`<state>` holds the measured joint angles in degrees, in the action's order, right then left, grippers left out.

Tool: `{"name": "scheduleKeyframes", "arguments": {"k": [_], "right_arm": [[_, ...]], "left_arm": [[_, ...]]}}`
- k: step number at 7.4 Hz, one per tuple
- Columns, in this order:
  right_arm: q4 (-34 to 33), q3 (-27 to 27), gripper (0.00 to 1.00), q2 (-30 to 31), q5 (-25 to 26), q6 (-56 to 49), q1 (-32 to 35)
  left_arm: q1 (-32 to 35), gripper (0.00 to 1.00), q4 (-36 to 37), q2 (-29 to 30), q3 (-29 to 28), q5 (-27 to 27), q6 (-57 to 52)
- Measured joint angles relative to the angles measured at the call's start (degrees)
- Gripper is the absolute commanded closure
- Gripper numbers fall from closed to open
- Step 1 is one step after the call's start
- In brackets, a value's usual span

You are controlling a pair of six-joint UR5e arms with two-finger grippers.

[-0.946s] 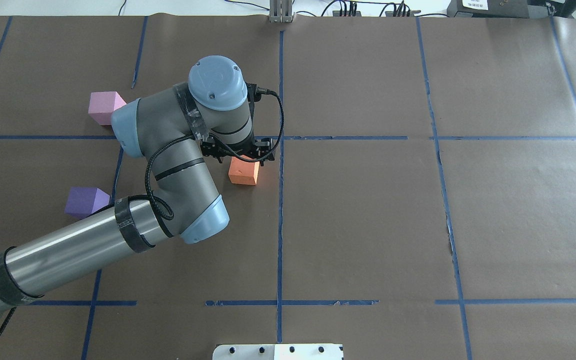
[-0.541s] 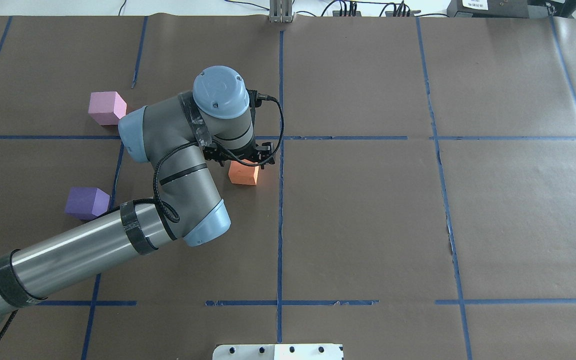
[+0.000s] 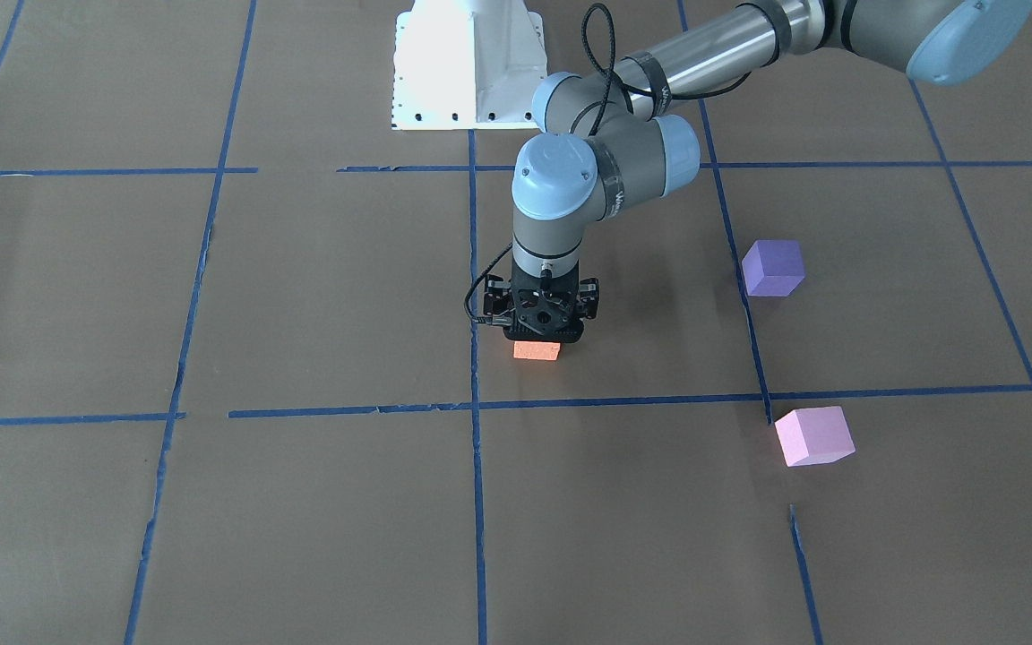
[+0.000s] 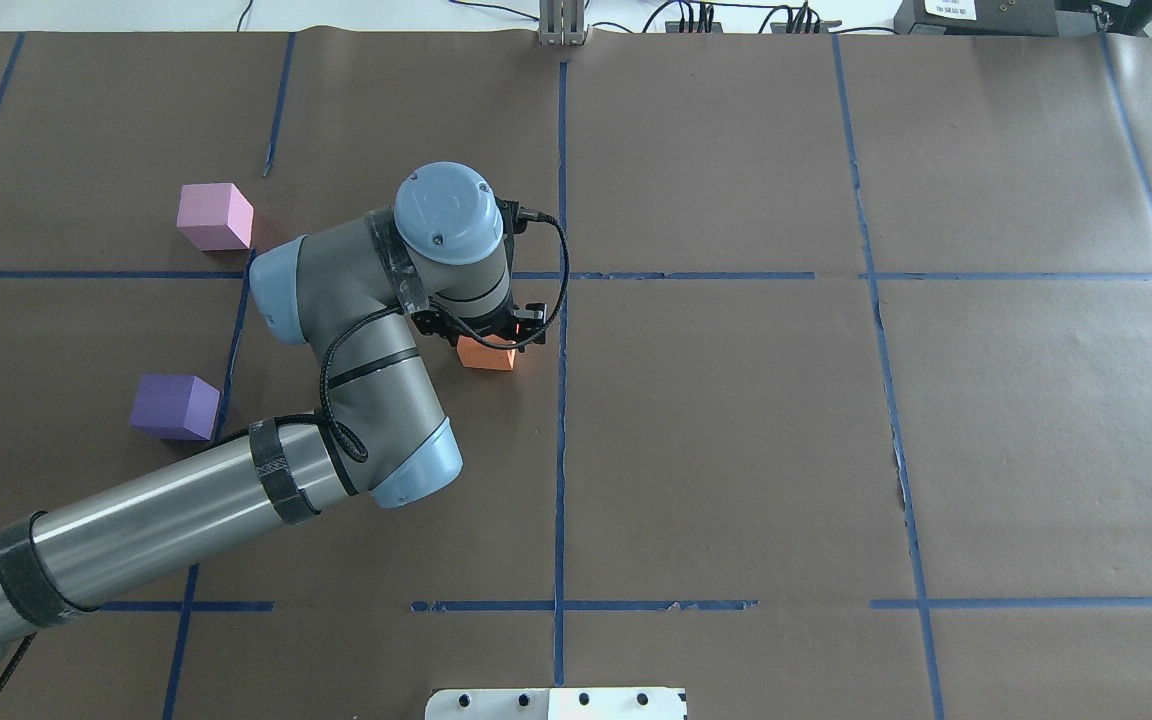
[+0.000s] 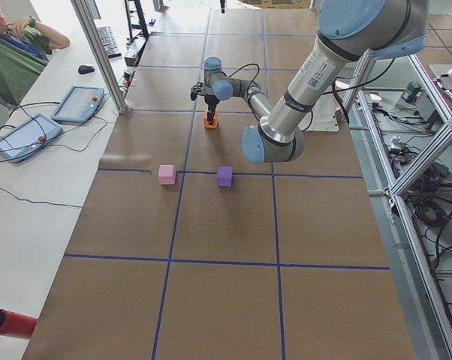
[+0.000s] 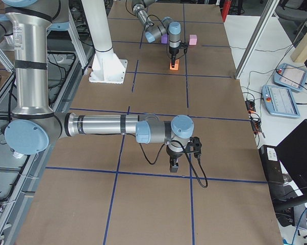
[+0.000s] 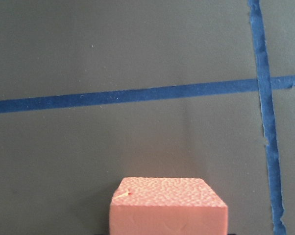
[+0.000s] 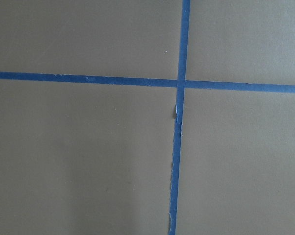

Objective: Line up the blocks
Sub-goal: 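Carry the orange cube with the left gripper toward the pink and purple cubes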

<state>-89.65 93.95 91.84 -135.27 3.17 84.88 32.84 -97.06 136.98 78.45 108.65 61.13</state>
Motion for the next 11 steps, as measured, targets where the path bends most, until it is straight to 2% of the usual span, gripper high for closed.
{"name": "scheduleKeyframes", "arguments": {"k": [1, 2, 3, 5, 7, 9, 11], "right_arm": [[0.0, 0.0, 0.0, 0.0, 0.0, 0.0, 0.0], [0.0, 0.0, 0.0, 0.0, 0.0, 0.0, 0.0], [0.0, 0.0, 0.0, 0.0, 0.0, 0.0, 0.0], [0.0, 0.0, 0.0, 0.0, 0.0, 0.0, 0.0], [0.0, 0.0, 0.0, -0.1, 0.0, 0.0, 0.0], [0.0, -0.1, 0.0, 0.0, 0.0, 0.0, 0.0], [0.0, -0.1, 0.0, 0.0, 0.0, 0.0, 0.0]], "left_arm": [[0.2, 1.0, 0.1, 0.0, 0.4, 0.0, -0.1], [0.9, 1.0, 1.4, -0.7, 3.0, 0.0, -0.4], [2.0, 1.0, 3.9, -2.7, 8.2, 0.3, -0.6], [4.6, 1.0, 7.1, -10.4, 19.6, 4.2, -0.4], [7.8, 1.0, 7.7, -18.3, 26.2, 7.0, -0.3], [10.7, 1.0, 7.2, -23.4, 27.4, 7.4, -4.3], [14.1, 1.0, 6.9, -25.3, 26.1, 7.5, -10.4]]}}
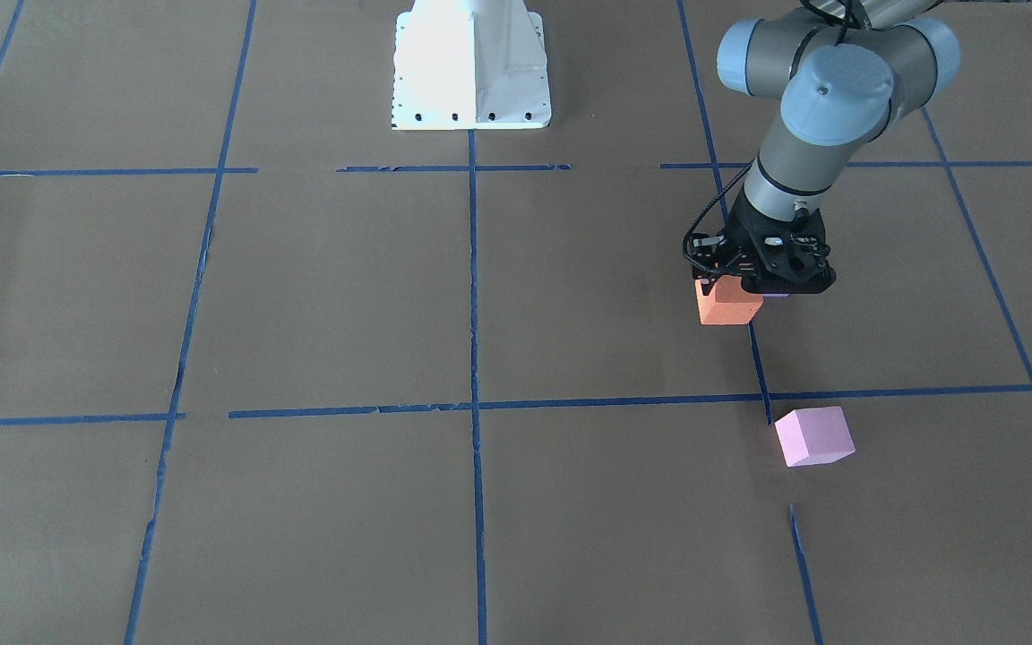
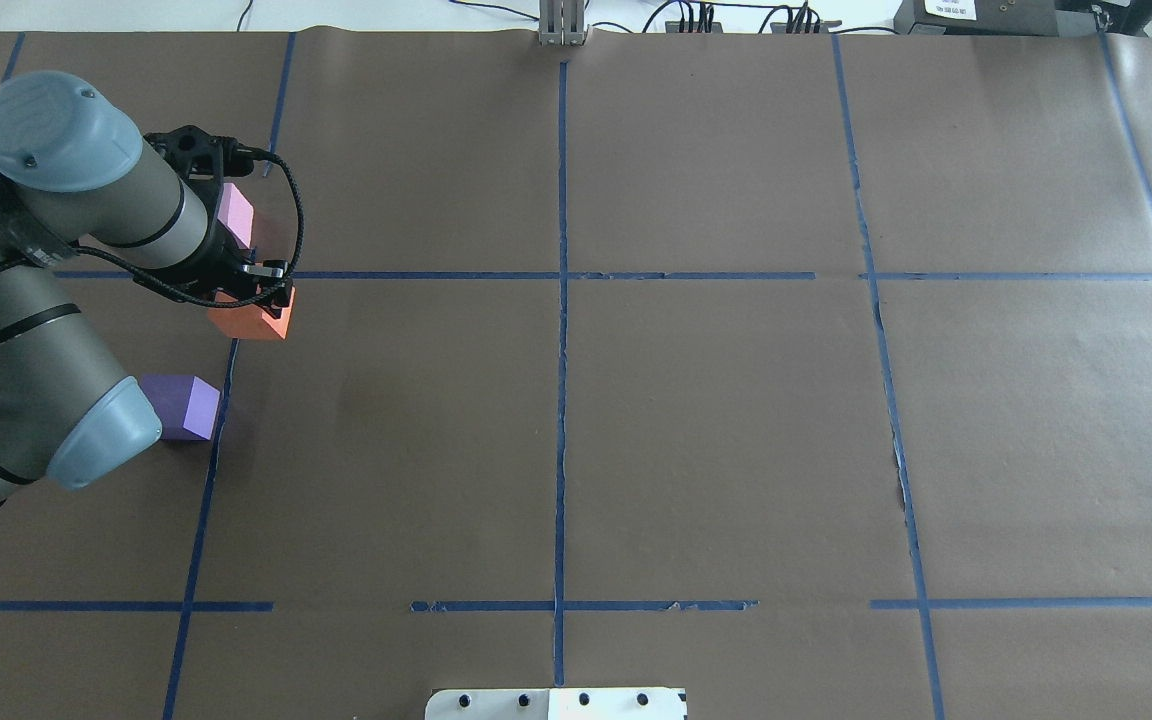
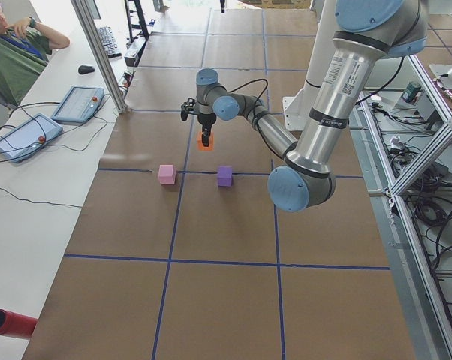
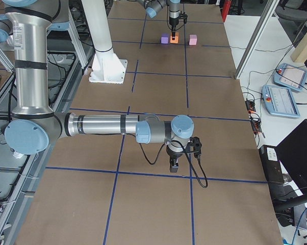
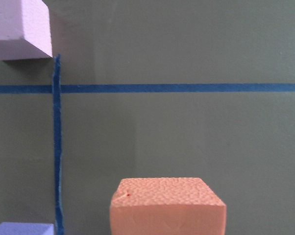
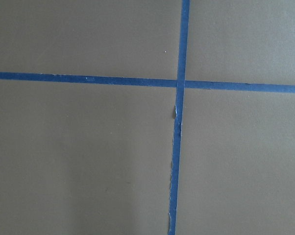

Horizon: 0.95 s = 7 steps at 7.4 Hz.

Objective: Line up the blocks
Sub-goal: 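Carry the orange cube with the left gripper toward the pink and purple cubes, then lower the orange cube between the pink and purple cubes, open left gripper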

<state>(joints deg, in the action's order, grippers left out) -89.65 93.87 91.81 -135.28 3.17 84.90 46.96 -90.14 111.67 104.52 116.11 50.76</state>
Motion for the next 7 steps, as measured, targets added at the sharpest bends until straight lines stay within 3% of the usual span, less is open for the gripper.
{"name": "scheduleKeyframes", "arguments": {"k": [3, 7], "right_arm": [[0.0, 0.0, 0.0, 0.0, 0.0, 0.0, 0.0], [0.0, 0.0, 0.0, 0.0, -0.1, 0.0, 0.0]], "left_arm": [[2.7, 1.0, -4.5, -1.2, -5.4, 0.1, -3.6], [3.4, 1.0, -14.4, -7.0, -8.6, 2.0, -3.2]]}}
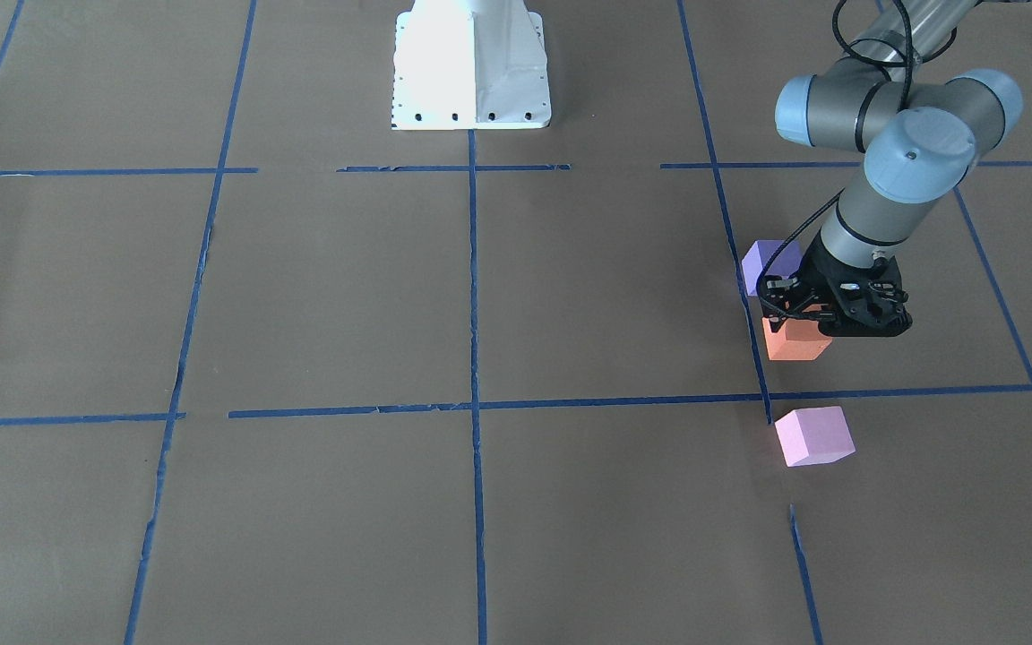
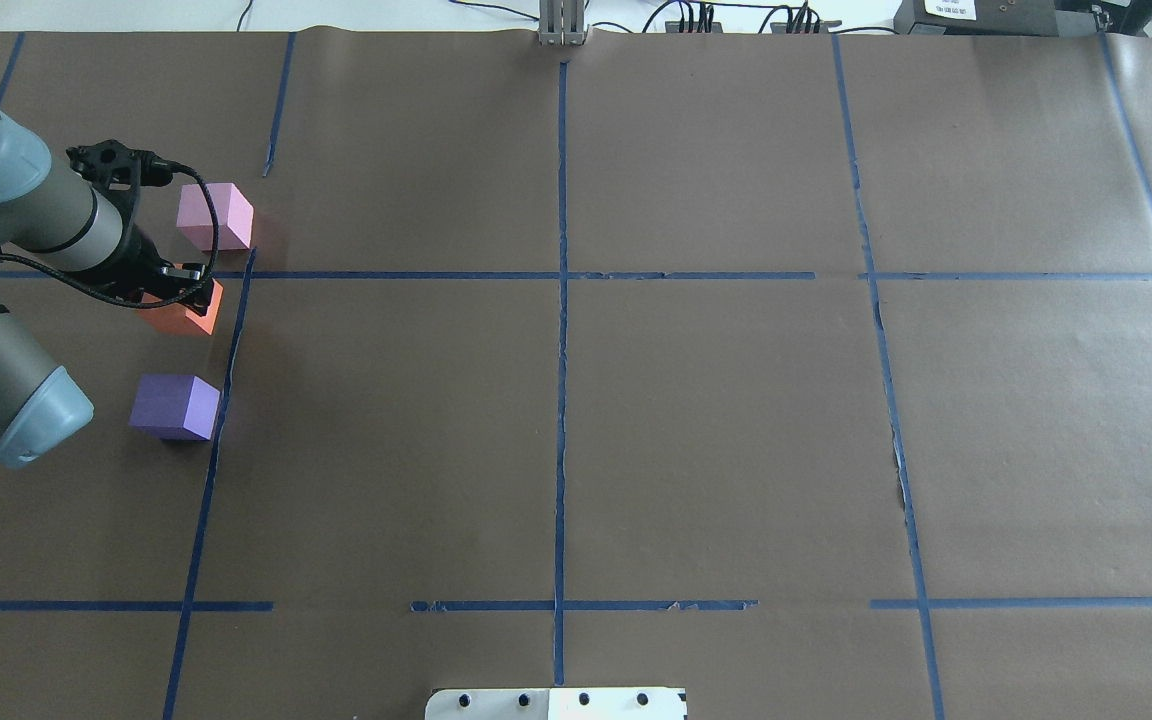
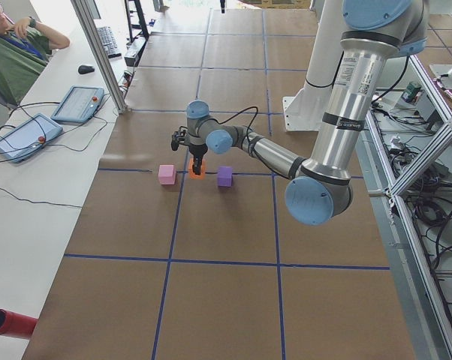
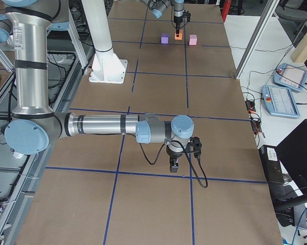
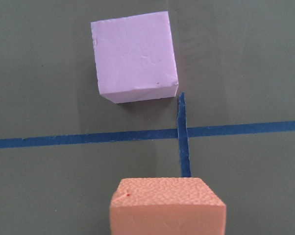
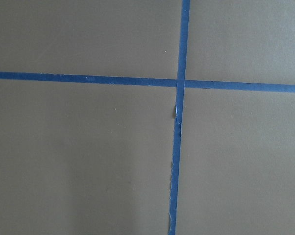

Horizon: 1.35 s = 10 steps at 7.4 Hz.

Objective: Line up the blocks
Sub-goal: 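Lower the orange cube between the pink and purple cubes, open left gripper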

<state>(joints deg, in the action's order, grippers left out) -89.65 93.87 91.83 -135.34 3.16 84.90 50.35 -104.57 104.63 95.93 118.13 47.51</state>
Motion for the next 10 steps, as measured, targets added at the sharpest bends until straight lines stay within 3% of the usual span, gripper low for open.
{"name": "scheduleKeyframes", "arguments": {"k": [3, 4, 6, 7, 10], "right_arm": [[0.0, 0.0, 0.0, -0.1, 0.0, 0.0, 0.0], [0.0, 0.0, 0.0, 0.0, 0.0, 0.0, 0.0], [0.0, 0.1, 0.0, 0.0, 0.0, 0.0, 0.0], [0.0, 0.1, 0.0, 0.0, 0.0, 0.0, 0.0], [0.0, 0.0, 0.0, 0.0, 0.1, 0.0, 0.0]], "left_arm": [[-0.4, 1.0, -1.2, -0.1, -1.3, 0.6, 1.6], [-0.6, 0.95, -1.3, 0.1, -1.4, 0.6, 1.8], [-0.7, 0.26, -1.3, 0.3, -1.7, 0.6, 1.5], [-0.7, 0.0, -1.4, 0.4, -1.8, 0.6, 1.3], [-0.8, 0.0, -1.7, 0.5, -2.0, 0.6, 1.0]]}}
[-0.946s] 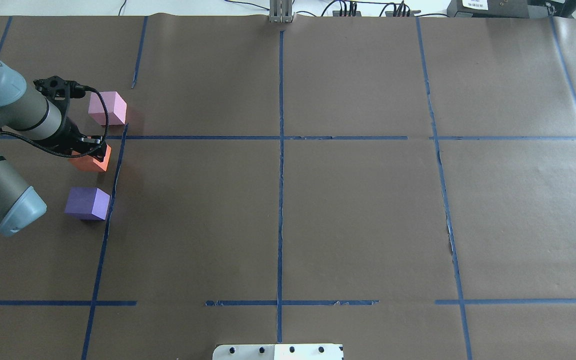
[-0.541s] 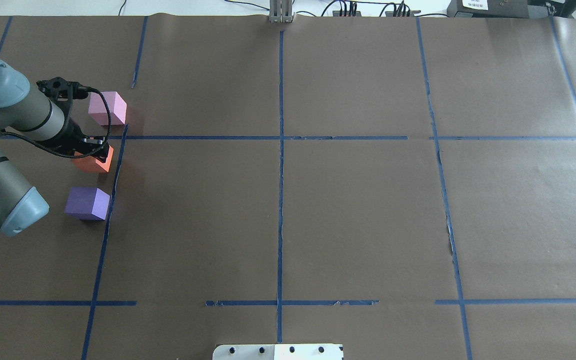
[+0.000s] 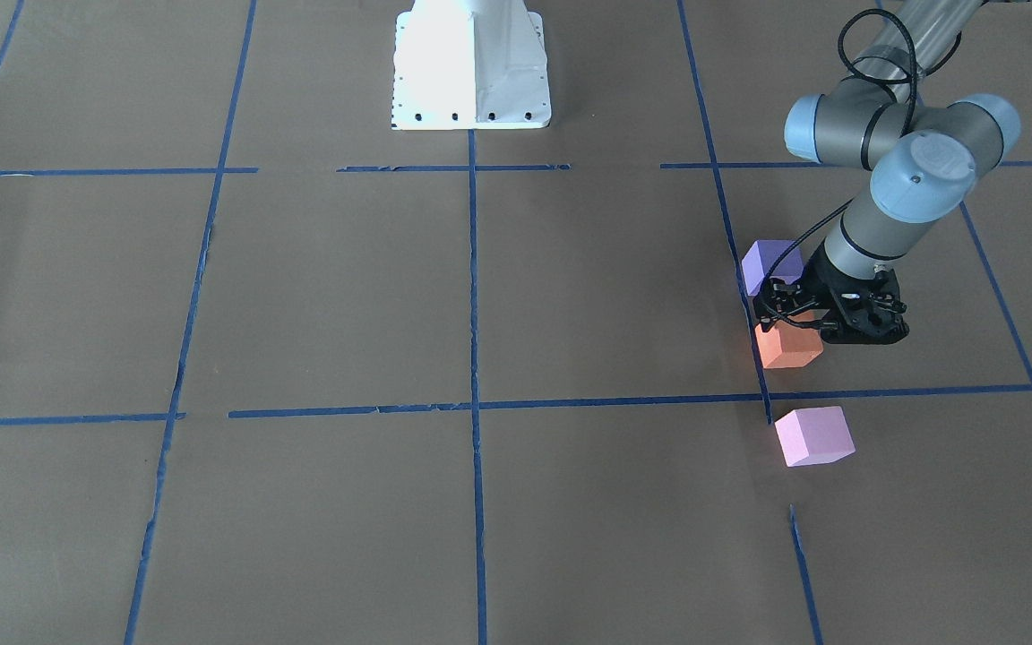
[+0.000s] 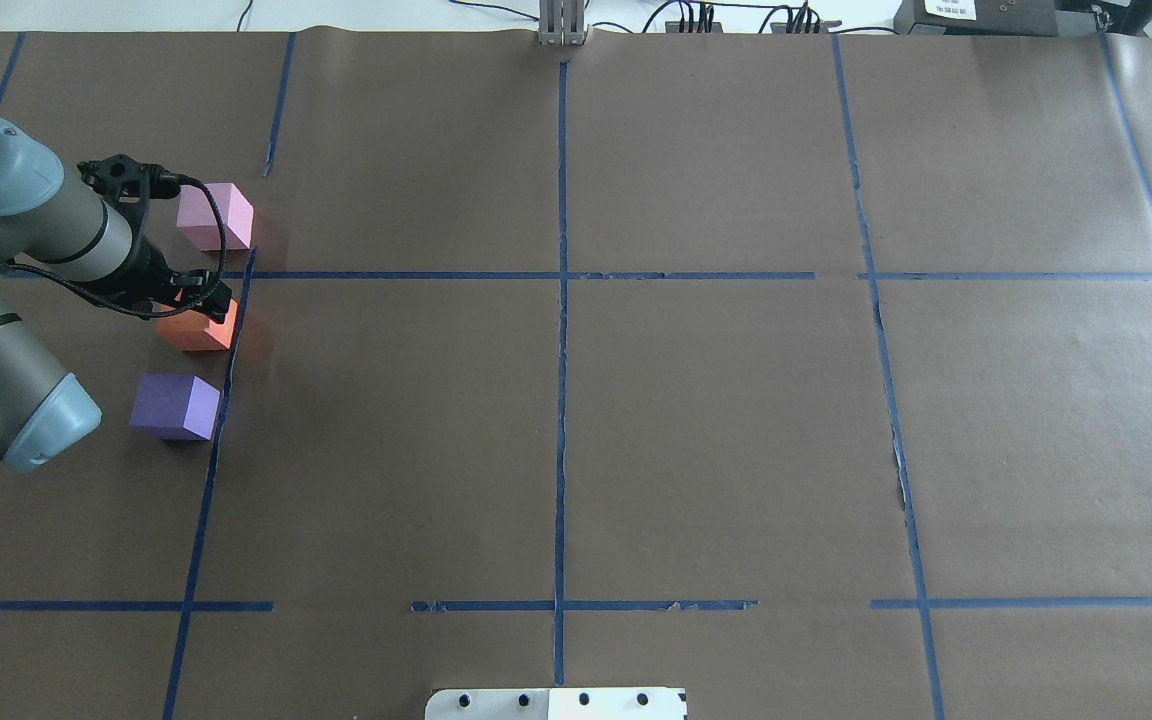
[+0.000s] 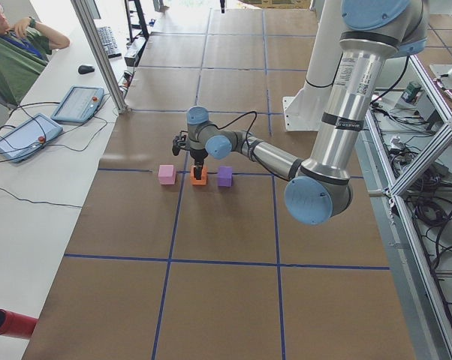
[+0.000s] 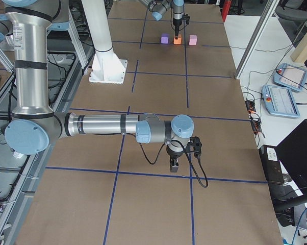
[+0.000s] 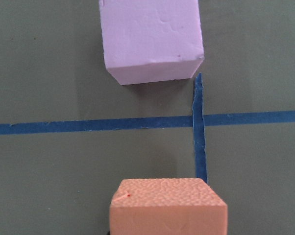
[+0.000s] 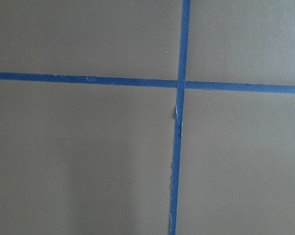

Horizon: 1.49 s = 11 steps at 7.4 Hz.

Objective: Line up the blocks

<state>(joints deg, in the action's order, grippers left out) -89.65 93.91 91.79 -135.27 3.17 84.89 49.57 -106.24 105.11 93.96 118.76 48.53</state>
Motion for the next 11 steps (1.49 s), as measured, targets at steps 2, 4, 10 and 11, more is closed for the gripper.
{"name": "scheduleKeyframes", "arguments": {"k": [2, 4, 10, 11], "right_arm": [[0.0, 0.0, 0.0, 0.0, 0.0, 0.0, 0.0], [0.0, 0.0, 0.0, 0.0, -0.1, 0.0, 0.0], [0.0, 0.0, 0.0, 0.0, 0.0, 0.0, 0.0], [0.0, 0.0, 0.0, 0.0, 0.0, 0.0, 0.0]], "left_arm": [[0.0, 0.0, 0.0, 0.0, 0.3, 0.0, 0.0], [0.8, 0.0, 0.2, 0.0, 2.3, 0.7, -0.1], [24.9, 0.0, 1.9, -5.3, -0.4, 13.4, -22.0], [28.8, 0.0, 2.0, -6.7, -3.6, 14.5, -25.8]]}}
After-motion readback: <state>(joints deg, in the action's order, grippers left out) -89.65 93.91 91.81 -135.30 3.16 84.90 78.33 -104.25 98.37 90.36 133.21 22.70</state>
